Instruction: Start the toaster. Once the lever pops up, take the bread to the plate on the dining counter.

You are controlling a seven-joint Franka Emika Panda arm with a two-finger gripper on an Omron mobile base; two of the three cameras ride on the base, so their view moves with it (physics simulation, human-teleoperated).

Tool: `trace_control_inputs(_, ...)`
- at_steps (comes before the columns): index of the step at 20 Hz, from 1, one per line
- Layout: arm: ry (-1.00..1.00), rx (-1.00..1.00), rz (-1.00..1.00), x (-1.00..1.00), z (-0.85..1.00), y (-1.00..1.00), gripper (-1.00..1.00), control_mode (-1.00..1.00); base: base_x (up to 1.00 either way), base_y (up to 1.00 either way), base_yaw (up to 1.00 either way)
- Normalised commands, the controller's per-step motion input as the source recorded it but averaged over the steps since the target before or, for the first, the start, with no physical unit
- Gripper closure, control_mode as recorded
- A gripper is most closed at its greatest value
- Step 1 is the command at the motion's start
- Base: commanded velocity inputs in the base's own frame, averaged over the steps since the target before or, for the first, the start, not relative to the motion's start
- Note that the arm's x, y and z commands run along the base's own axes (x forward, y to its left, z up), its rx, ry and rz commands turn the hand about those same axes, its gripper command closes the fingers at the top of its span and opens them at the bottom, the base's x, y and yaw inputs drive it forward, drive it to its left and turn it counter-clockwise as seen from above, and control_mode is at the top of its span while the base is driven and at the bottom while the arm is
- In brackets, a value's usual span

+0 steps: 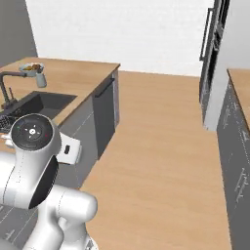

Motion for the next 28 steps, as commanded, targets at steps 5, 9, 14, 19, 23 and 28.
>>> trace_control_inputs(5, 0.00, 0.00, 0.00, 0.00, 0.00, 0.00, 1.00, 1.00, -0.23, 0.00, 1.00)
trace_control_inputs(9, 0.00, 0.00, 0.00, 0.00, 0.00, 0.00, 1.00, 1.00, -0.28, 0.00, 1.00)
trace_control_inputs(14, 0.00, 0.00, 0.00, 0.00, 0.00, 0.00, 1.00, 1.00, -0.28, 0.00, 1.00)
trace_control_inputs(19, 0.00, 0.00, 0.00, 0.00, 0.00, 0.00, 1.00, 1.00, -0.37, 0.43, 0.97)
trace_control_inputs(23, 0.00, 0.00, 0.00, 0.00, 0.00, 0.00, 1.00, 1.00, -0.28, 0.84, 0.90)
trace_control_inputs(28, 0.00, 0.00, 0.00, 0.00, 0.00, 0.00, 1.00, 1.00, 0.12, 1.00, 0.53)
